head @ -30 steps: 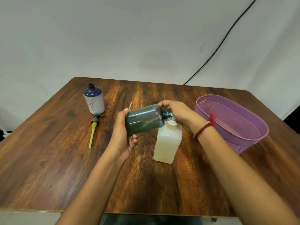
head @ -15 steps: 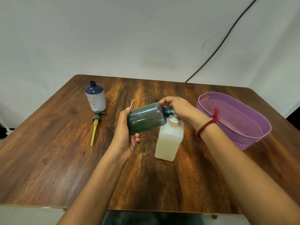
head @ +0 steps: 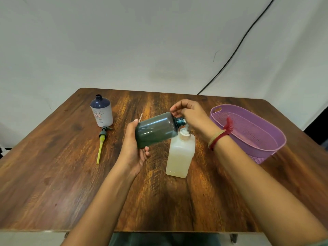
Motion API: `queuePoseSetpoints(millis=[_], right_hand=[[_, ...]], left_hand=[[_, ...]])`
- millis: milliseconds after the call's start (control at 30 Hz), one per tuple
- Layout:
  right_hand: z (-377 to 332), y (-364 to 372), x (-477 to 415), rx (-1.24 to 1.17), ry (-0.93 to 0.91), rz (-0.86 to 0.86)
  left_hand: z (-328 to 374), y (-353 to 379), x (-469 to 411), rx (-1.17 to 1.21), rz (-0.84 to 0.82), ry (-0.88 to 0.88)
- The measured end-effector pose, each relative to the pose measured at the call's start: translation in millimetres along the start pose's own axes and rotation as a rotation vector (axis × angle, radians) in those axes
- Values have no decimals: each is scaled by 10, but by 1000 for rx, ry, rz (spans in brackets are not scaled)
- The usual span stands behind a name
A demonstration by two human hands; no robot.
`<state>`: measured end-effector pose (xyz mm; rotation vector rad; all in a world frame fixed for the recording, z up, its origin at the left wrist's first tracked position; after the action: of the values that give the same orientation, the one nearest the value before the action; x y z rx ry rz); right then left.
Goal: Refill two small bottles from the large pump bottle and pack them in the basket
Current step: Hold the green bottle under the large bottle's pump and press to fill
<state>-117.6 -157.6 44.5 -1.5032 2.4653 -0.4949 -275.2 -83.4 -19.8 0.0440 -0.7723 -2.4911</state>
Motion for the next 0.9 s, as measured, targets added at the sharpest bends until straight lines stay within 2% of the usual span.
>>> queuePoseSetpoints(millis=[167, 333, 400, 533, 900], right_hand=[[-82, -22, 79, 106, -121, 115], [-55, 171, 591, 718, -131, 119], [62, 256, 712, 850, -128, 141], [176, 263, 666, 977, -136, 221], [273, 318, 650, 1049, -85, 285]], left_hand=[[16, 4, 44, -12, 16, -1], [60, 6, 47, -44, 22, 25], [59, 7, 44, -51, 31, 24], [39, 25, 34, -40, 37, 20], [97, 36, 30, -90, 95, 31]])
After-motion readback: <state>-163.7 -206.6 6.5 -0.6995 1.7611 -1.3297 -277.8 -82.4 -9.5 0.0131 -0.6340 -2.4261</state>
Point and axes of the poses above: each hand's wrist, its own x-axis away from the middle knuckle, its own y-axis out of the palm, z = x × y, the point moved 3 cm from there along -x, towards the middle knuckle, and after that the axes turned 15 degrees about -z, right-handed, at the moved point
